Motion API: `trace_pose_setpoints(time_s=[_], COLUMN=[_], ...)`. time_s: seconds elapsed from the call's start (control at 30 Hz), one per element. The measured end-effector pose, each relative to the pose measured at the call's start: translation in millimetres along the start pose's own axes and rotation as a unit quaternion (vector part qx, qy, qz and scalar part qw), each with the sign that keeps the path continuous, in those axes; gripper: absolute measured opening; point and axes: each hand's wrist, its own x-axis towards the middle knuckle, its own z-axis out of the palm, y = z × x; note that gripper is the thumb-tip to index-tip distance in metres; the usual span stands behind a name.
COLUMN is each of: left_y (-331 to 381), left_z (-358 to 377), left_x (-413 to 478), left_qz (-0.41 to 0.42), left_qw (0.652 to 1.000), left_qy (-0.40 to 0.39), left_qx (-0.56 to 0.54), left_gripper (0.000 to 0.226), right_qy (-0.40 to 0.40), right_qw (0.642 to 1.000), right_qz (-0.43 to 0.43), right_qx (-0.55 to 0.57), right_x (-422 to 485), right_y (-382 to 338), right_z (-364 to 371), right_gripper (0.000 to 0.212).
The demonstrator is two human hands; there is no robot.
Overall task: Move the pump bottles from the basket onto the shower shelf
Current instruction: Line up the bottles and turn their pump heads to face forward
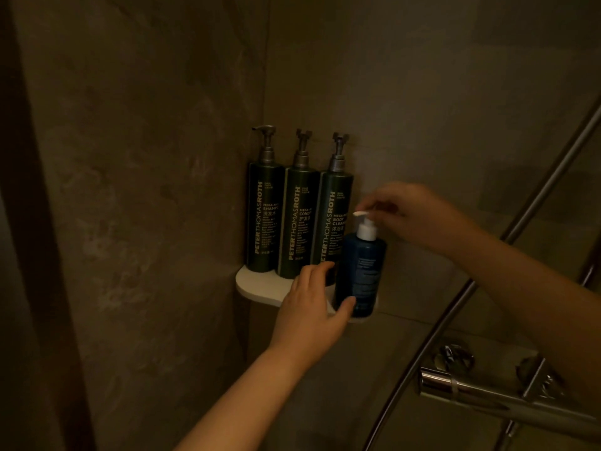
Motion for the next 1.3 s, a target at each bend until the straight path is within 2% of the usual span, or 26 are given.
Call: trace_pose_setpoints(time_s=[0.13,0.27,0.53,0.8,0.97,1.1,1.3], left_y=[8,12,7,2,-2,-6,-11], left_z=[2,5,11,1,2,4,5], left_x=[-5,-6,-8,-2,1,7,7], left_qz=[-0.027,-0.047,-0.051,-0.084,-0.095,-0.088,-0.095], left_qw=[0.997,0.996,0.997,0.983,0.978,0.978,0.979], left_qy=[-0.011,0.005,0.032,-0.016,-0.051,-0.065,-0.038], left_qx=[-0.065,-0.081,-0.056,-0.163,-0.176,-0.177,-0.176], left_gripper=[0.087,0.098,0.093,0.07,0.077,0.08,0.08], right_qy=[-0.004,-0.001,0.005,0.003,0.004,0.007,0.0], right_qw=[0.999,0.999,0.999,0.996,0.99,0.989,0.988], right_qz=[-0.014,-0.026,-0.034,-0.056,-0.041,-0.046,-0.026], right_qx=[0.036,0.025,0.037,0.066,0.132,0.137,0.154], right_x=[-3,-5,-9,-7,-6,-3,-1], right_y=[-15,-27,-29,-20,-13,-10,-8], right_z=[-1,-1,-1,-2,1,2,2], right_gripper=[0.02,0.019,0.019,0.024,0.026,0.026,0.03])
